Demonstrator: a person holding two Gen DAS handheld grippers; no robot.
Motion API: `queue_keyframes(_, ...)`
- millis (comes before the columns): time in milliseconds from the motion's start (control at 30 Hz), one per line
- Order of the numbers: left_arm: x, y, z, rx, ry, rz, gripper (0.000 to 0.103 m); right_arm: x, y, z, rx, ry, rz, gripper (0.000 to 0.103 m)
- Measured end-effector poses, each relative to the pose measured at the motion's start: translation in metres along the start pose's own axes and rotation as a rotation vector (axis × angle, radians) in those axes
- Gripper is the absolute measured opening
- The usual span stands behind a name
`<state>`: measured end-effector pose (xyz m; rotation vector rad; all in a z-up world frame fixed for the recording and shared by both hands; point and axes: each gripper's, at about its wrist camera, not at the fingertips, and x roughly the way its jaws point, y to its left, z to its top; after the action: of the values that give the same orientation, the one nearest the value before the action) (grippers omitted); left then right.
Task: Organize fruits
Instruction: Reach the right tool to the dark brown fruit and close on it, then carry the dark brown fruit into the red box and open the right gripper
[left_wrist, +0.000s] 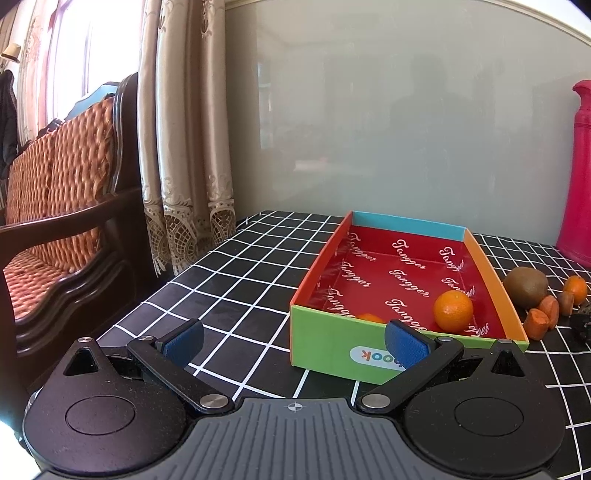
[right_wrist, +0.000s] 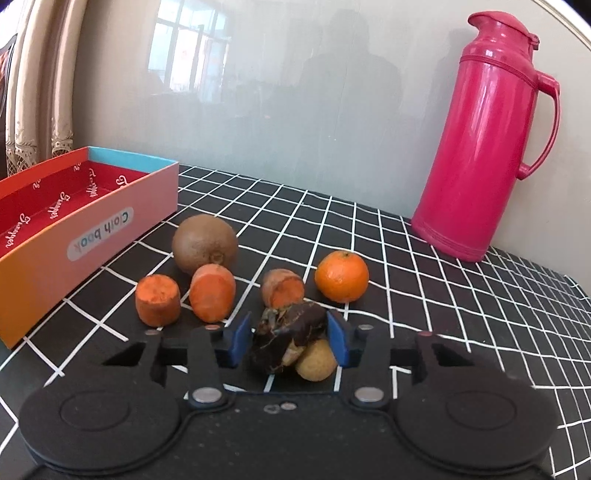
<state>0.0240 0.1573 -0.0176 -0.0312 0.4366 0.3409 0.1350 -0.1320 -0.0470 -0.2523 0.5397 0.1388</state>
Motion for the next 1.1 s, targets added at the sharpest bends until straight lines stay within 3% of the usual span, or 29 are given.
queue_keyframes(567, -0.001, 0.001, -0.002, 0.004, 0.010, 0.012, 0.103, -0.025, 0.007, 0.012, 0.006, -0.048, 0.030, 0.034)
queue_keyframes(933, -0.001, 0.001, -0.002, 0.002, 0.004, 0.011, 0.103, -0.022, 0.018, 0.007, -0.037, 0.004, 0.090, 0.034)
queue_keyframes(1100, -0.001, -0.001, -0.002, 0.011, 0.003, 0.011, 0.103, -0.026, 0.022, 0.011, -0.028, -0.012, 0.114, 0.034)
